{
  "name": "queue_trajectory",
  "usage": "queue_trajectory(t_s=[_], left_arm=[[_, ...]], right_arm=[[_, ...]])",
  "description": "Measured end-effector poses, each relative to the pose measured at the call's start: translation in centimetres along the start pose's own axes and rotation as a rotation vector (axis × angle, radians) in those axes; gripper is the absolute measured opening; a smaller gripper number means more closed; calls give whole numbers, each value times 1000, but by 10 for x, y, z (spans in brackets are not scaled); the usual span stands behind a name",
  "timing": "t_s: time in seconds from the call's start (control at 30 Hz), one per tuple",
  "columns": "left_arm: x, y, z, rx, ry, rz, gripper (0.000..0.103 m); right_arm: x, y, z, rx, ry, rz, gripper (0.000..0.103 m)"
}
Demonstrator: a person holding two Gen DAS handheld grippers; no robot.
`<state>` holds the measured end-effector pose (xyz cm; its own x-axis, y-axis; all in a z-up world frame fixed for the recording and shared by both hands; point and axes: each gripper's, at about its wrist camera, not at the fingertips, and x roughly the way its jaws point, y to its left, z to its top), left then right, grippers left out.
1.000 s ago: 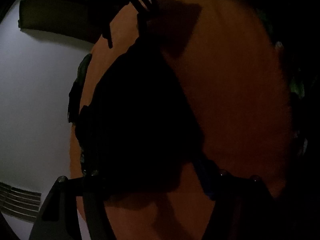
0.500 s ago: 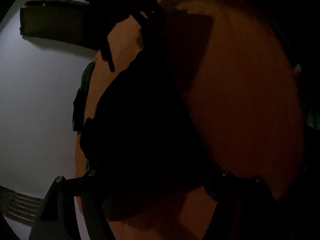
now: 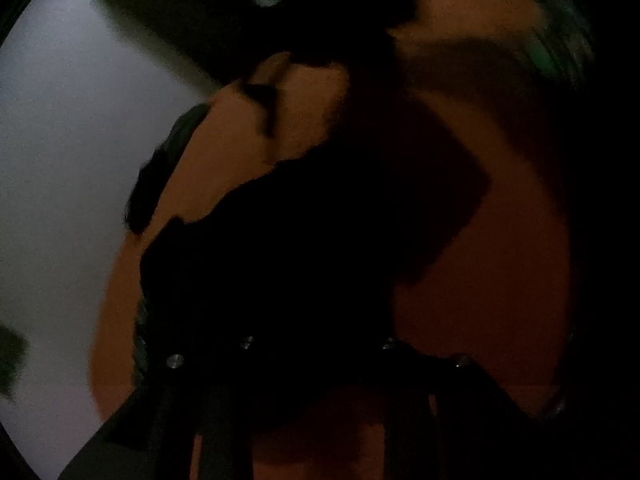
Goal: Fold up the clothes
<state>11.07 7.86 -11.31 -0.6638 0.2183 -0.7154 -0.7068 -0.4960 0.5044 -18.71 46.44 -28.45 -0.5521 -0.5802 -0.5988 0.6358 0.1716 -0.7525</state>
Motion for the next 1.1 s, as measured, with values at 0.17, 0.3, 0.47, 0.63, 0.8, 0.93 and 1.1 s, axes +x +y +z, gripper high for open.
queue_trajectory(t_s=[0.17, 0.3, 0.47, 0.63, 0.8, 0.93, 1.1], left_arm=[[-24, 57, 8, -271, -22, -47, 24], [-32, 118, 4, -505, -40, -53, 24], [-33, 188, -37, -943, -47, -110, 23], [-18, 235, -51, -1034, -66, -106, 23], [-3, 270, -64, -1131, -91, -156, 22], [5, 298, -86, -1231, -131, -229, 22], [19, 337, -113, -1282, -179, -249, 22]], right_arm=[[0, -7, -1, -2, 1, -18, 52], [0, -40, 3, 121, -3, -83, 52], [6, -99, -3, 336, 30, -201, 53], [35, -154, -5, 511, 24, -124, 58], [77, -204, -9, 646, 18, 90, 54], [102, -255, -41, 934, -44, 300, 26], [135, -309, -87, 1254, -151, 475, 20]])
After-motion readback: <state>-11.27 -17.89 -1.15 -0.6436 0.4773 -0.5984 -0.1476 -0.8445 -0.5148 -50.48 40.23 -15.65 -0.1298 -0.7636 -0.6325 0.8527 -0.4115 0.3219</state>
